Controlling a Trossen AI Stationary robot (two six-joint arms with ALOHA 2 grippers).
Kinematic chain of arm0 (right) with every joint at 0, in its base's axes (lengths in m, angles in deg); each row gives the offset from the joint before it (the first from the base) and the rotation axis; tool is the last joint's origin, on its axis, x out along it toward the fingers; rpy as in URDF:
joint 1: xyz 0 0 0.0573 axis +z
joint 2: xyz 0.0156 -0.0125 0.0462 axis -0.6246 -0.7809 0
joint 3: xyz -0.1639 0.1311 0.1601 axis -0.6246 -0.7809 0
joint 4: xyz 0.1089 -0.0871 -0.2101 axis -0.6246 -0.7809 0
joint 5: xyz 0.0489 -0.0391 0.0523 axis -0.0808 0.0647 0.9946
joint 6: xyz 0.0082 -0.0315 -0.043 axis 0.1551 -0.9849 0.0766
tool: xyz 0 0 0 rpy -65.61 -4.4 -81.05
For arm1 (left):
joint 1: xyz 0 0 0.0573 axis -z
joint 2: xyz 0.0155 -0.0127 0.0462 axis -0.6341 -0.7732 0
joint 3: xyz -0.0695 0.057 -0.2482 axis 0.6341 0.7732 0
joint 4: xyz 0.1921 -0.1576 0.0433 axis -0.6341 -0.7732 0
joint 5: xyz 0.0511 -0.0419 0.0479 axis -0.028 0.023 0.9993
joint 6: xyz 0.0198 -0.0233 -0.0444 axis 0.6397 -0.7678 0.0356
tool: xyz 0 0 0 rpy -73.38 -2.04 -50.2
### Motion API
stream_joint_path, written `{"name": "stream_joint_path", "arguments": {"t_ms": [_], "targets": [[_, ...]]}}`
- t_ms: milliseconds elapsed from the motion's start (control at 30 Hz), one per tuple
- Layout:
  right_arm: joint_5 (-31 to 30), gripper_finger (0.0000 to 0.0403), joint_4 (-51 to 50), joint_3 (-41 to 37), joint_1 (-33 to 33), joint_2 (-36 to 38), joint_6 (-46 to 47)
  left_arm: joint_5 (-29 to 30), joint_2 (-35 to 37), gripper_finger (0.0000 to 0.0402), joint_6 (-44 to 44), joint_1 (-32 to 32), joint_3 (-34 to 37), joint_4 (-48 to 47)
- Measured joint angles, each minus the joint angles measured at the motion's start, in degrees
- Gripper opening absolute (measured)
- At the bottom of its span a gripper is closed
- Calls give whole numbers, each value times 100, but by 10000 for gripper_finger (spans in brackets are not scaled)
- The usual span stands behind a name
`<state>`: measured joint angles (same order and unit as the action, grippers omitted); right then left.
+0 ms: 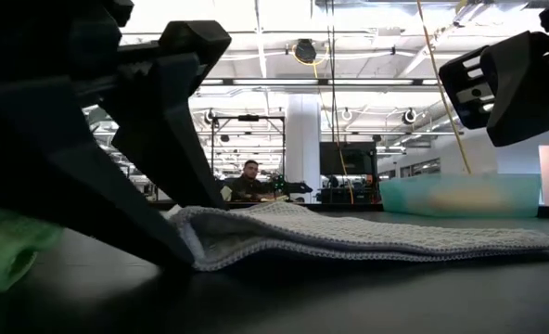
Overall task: Fold microfiber towels
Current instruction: Fold the white microfiber cloth
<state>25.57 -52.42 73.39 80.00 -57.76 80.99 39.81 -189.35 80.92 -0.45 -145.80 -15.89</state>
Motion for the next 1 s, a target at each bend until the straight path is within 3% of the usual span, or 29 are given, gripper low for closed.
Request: {"name": "stream_joint_path", "arguments": {"t_ms": [267,533,700,833,1000], "targets": [[-7,151,-121,0,1,0,74,136,31,63,-79,102,7,-129],[17,153,-1225,0,1,1,12,130,352,51,-401,196,16,-392],[34,170,-1100,-2,2,0,-1197,112,376,52,-476,153,16,-467],[-2,175,-814,-2,0,-87,-2081,-49,382,72,-714,92,16,-524],[31,168,-761,-2,-14,-258,-2737,-383,382,133,-945,20,16,-513]]}}
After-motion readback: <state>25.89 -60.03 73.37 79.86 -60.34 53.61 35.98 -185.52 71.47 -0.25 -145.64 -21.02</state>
